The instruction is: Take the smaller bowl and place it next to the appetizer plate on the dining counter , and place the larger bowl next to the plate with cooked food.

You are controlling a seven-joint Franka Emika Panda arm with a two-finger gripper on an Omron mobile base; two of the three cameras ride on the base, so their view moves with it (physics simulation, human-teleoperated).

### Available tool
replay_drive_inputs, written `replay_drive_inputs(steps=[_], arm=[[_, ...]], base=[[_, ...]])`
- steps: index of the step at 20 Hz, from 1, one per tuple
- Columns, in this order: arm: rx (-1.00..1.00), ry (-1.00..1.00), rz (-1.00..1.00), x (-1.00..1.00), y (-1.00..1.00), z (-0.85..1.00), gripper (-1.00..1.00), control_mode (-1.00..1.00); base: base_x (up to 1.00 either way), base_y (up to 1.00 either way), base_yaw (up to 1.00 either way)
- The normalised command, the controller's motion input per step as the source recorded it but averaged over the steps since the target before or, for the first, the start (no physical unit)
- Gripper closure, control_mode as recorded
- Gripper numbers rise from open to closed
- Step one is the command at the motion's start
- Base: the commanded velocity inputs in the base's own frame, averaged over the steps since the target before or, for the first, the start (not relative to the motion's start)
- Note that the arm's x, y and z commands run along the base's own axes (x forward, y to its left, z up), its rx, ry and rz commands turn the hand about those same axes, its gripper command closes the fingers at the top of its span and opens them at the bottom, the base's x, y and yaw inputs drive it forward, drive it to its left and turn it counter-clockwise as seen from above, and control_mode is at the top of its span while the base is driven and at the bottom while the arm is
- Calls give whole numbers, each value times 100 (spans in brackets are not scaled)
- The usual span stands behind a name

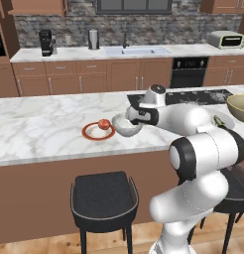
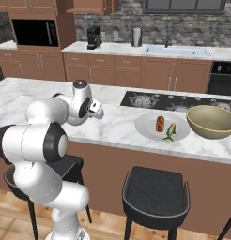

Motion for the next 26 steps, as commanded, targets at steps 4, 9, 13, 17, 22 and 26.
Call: replay_drive_inputs(steps=[4,9,13,17,22,26], arm=[[-2,-6,-1,-1,2,6,-100,-100],[0,-1,-7,-9,-44,63,-100,-100],[0,-18,-2,-78,-42,80,-100,-100],[-2,-51,0,-100,0,60,-100,-100],[-1,-33,-3,-98,-23,44,-100,-100],[0,-4,-15,-75,-73,20,-100,-100]], base=[[0,0,0],[0,0,0],[0,0,0],[0,0,0],[0,0,0],[0,0,0]])
